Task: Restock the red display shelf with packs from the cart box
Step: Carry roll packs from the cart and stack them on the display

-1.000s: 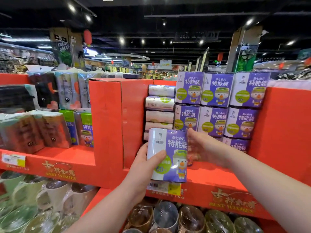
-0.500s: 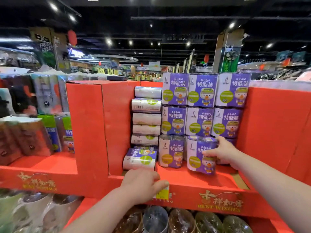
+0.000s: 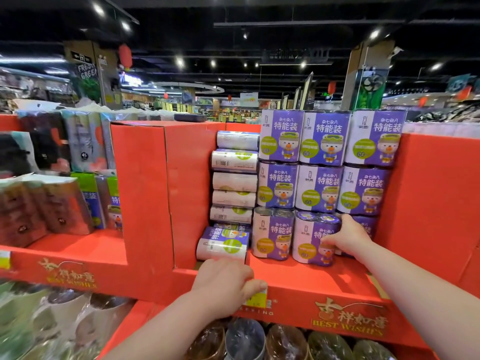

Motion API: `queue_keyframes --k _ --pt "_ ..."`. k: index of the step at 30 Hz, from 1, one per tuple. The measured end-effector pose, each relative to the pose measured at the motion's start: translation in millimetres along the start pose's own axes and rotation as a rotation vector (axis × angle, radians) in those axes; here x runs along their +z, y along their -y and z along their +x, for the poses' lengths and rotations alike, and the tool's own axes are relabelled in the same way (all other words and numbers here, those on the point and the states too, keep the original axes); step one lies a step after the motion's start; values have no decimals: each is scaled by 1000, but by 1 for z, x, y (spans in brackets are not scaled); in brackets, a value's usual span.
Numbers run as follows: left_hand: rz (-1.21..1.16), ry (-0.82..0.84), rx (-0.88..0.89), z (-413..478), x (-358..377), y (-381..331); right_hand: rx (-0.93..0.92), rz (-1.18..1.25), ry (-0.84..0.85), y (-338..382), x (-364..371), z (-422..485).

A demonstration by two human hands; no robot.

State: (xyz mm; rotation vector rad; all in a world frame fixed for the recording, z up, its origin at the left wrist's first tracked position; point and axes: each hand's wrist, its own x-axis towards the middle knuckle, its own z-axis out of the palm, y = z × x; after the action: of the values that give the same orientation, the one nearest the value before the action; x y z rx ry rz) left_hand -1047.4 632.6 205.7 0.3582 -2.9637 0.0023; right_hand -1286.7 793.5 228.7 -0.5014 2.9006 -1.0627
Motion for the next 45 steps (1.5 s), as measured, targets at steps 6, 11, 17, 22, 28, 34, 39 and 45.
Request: queue_keyframes --k 6,11,17,22,28,34,39,45 --pt "4 -8 -13 1 2 1 4 64 -35 -6 6 0" --pt "-11 -2 -32 0 4 3 37 23 25 4 1 -14" --pt "-14 -19 -65 -7 -7 -4 -221 -277 -8 25 -12 -58" --pt "-3 -171 -91 -32 -7 -4 -492 -401 122 51 -13 -113" --pt "54 -193 -241 -95 -5 8 -952 -416 170 77 19 -178" --pt "86 -105 -442 -175 1 34 -1191 -440 347 93 83 -235" --pt "116 -92 -606 -247 -6 64 -1258 -452 415 118 116 -282" --pt "80 7 -798 -365 3 100 -1324 -440 440 178 153 -362"
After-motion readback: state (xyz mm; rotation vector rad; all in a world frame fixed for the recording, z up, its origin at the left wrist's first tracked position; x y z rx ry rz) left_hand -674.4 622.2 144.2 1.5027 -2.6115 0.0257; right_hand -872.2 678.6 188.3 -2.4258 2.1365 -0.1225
